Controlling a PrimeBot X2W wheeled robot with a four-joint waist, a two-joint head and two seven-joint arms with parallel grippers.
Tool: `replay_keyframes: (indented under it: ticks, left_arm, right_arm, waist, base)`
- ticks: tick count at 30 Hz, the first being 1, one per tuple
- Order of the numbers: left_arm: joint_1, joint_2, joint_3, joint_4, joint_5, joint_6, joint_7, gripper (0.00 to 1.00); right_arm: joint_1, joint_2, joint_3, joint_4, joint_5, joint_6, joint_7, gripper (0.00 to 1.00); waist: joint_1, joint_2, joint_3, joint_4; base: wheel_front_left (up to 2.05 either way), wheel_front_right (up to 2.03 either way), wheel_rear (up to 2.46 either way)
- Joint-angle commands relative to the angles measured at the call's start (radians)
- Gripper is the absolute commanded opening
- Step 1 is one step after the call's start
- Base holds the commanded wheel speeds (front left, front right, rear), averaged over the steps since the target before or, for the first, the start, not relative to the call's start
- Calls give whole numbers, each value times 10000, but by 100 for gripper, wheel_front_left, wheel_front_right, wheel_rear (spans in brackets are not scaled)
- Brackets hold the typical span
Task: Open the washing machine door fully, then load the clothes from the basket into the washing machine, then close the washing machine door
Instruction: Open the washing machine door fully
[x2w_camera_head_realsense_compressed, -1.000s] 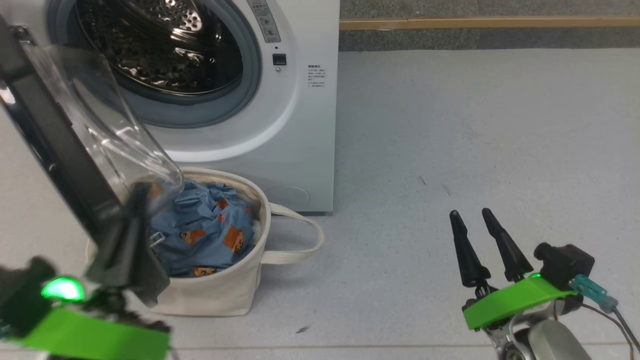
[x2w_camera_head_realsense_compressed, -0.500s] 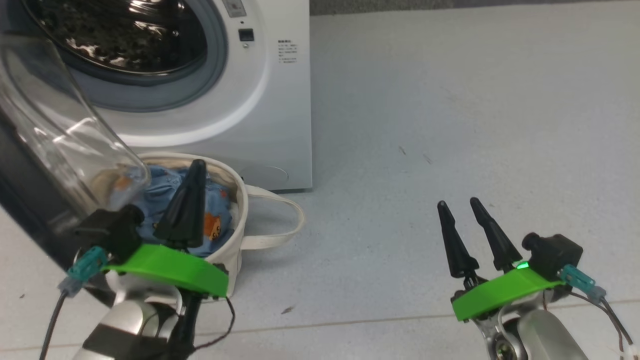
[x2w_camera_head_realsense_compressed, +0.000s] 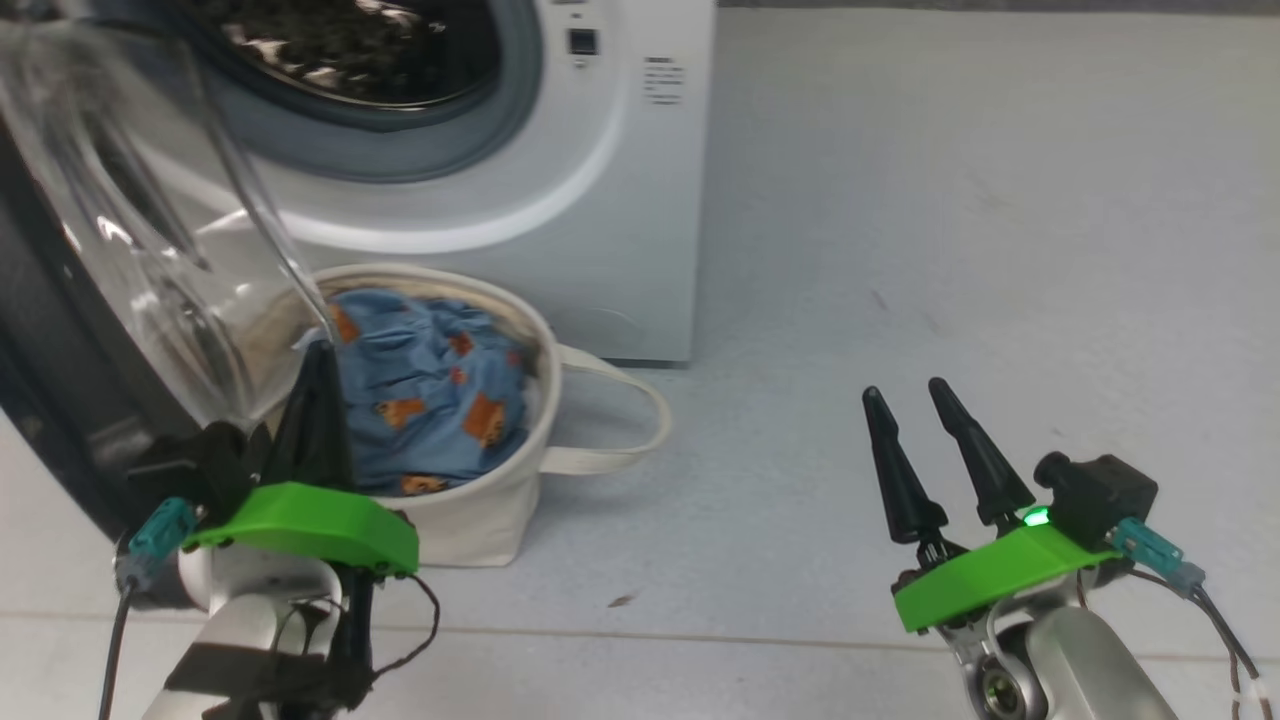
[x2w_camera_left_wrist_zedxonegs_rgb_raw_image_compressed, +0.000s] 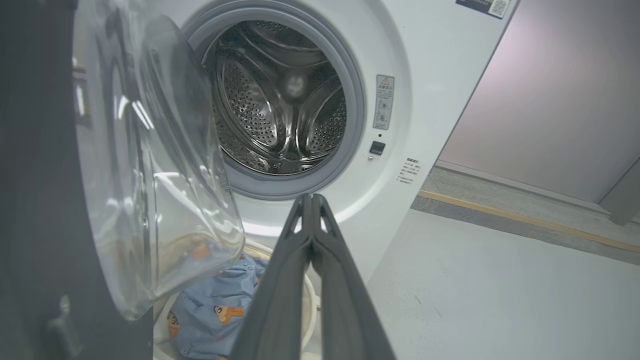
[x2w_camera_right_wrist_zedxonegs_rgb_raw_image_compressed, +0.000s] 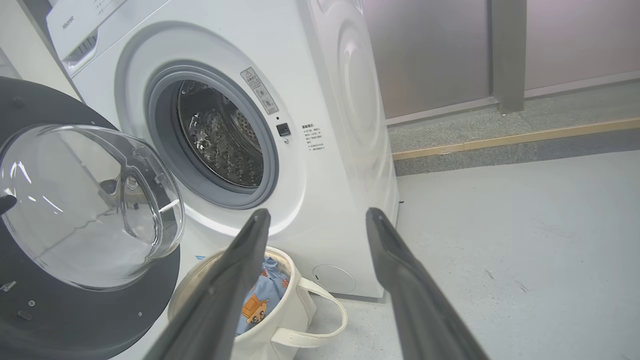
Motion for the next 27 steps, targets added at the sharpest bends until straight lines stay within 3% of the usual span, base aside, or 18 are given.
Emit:
replay_keyframes:
  ticks: [1,14,27]
  left_arm:
    - [-303,246,569,-86,12,159,-93,0]
    - [-430,367,1357,939,-515,132,-446,0]
    - [-1188,672,2167,2590,-981,-519,-1312,0]
  right_arm:
    - [-485,18,308,-442,-99,10,-4,100]
    - [-615,-76,601,-839,-224,10,338,100]
    - [-744,57,571,-1690,-670,10,799,100]
  waist:
    - [0,0,-79,542]
    - [0,0,9,2196]
    - [0,0,682,3424]
  base:
    - [0,0,0]
    - [0,0,0]
    - [0,0,0]
